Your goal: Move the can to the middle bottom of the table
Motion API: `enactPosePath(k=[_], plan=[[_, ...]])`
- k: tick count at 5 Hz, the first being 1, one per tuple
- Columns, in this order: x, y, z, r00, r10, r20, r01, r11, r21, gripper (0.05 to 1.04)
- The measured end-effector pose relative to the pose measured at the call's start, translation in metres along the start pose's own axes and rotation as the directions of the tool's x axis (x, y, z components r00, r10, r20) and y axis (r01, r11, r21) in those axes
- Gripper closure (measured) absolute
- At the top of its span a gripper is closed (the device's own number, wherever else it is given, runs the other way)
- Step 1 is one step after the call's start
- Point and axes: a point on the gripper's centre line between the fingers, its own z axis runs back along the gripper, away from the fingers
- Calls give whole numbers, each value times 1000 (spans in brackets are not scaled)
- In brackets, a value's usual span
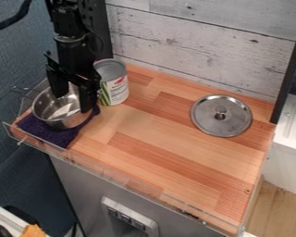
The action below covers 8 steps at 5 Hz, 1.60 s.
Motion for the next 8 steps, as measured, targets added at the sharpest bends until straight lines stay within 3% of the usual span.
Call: enactPosePath(k=[1, 4, 5, 6, 7, 8], plan=[[-1, -2, -8, 1000, 1, -26, -1, 1000, -15, 82], [61, 0, 23, 994, 108, -6, -109, 993, -51, 82], [84, 9, 15, 982, 190, -23, -191, 980, -53, 82], [102, 21, 16, 963, 269, -8, -269, 961, -56, 82], [112, 41, 12, 922, 386, -13, -386, 918, -86, 82], [114, 44, 13, 910, 414, -30, -414, 903, -115, 82]])
